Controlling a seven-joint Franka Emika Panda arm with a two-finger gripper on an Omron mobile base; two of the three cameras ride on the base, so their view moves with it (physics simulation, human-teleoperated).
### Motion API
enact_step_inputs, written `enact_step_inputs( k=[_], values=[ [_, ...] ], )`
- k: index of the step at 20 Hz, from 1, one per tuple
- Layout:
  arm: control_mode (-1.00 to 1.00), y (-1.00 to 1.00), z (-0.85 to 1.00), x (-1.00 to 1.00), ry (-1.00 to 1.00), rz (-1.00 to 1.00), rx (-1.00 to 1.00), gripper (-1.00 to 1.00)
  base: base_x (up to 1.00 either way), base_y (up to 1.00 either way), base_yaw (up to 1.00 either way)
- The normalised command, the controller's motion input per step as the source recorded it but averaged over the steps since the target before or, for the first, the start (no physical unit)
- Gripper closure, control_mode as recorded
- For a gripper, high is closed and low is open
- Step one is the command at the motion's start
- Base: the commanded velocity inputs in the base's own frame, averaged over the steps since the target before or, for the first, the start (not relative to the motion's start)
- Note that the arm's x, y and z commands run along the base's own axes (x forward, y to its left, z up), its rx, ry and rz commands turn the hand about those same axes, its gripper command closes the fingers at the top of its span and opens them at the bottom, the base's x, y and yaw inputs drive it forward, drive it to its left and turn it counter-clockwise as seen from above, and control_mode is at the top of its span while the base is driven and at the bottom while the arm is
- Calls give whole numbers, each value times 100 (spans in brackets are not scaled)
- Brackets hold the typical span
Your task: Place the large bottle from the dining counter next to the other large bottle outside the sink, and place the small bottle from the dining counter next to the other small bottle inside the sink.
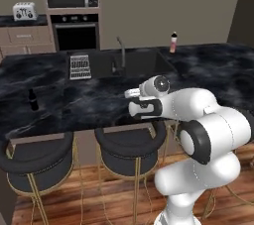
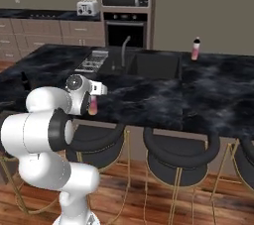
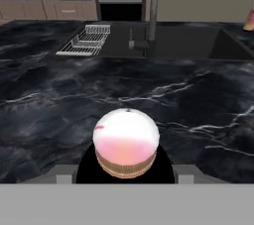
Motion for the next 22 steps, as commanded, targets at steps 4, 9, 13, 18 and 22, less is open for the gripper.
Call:
enact_step_inputs(
  k=[4,9,13,18,22],
  values=[
    [100,0,0,0,0,0,0,100,0,-74,0],
    [100,0,0,0,0,0,0,100,-3,-73,0],
    [100,0,0,0,0,0,0,100,-5,-72,0],
    [100,0,0,0,0,0,0,100,-6,-72,0],
    [100,0,0,0,0,0,0,100,-6,-74,0]
  ],
)
